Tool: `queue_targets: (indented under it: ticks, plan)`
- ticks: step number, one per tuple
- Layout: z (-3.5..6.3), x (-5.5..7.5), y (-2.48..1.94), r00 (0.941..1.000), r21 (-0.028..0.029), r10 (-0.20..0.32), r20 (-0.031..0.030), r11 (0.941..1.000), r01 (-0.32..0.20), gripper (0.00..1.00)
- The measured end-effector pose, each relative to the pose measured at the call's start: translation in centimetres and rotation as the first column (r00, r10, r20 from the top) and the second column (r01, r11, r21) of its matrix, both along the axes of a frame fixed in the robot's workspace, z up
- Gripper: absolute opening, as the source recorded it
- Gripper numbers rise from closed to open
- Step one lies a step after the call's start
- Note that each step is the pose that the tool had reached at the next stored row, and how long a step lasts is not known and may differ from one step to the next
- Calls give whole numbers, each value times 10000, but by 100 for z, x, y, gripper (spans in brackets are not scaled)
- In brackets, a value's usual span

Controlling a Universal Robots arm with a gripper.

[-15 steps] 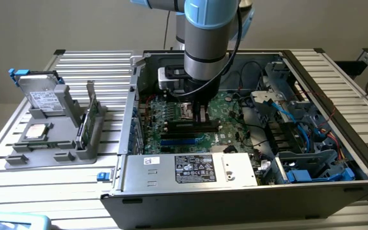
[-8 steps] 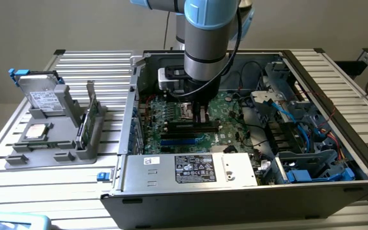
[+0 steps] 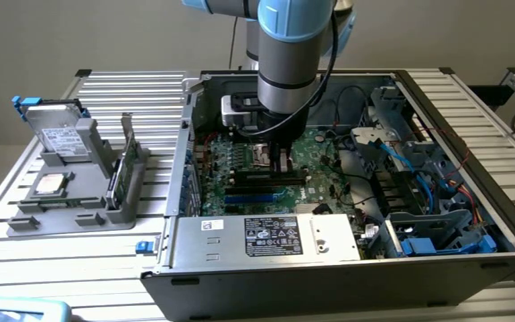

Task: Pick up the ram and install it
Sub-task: 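Insert the ram into the slot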

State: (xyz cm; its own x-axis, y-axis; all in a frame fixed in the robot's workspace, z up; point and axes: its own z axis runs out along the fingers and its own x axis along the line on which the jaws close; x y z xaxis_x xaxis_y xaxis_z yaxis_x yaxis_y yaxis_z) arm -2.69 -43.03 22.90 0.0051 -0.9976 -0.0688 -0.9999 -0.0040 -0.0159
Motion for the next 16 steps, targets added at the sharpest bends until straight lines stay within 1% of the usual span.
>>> queue_targets:
  ticks: [5,9,16]
  plan:
    - [0,3,0,10000,-1,-13,-4,10000,13,13]
    - [-2,8,0,9999,-2,-113,-15,9999,113,13]
    - [-18,8,1,9997,-2,-248,-14,9997,248,13]
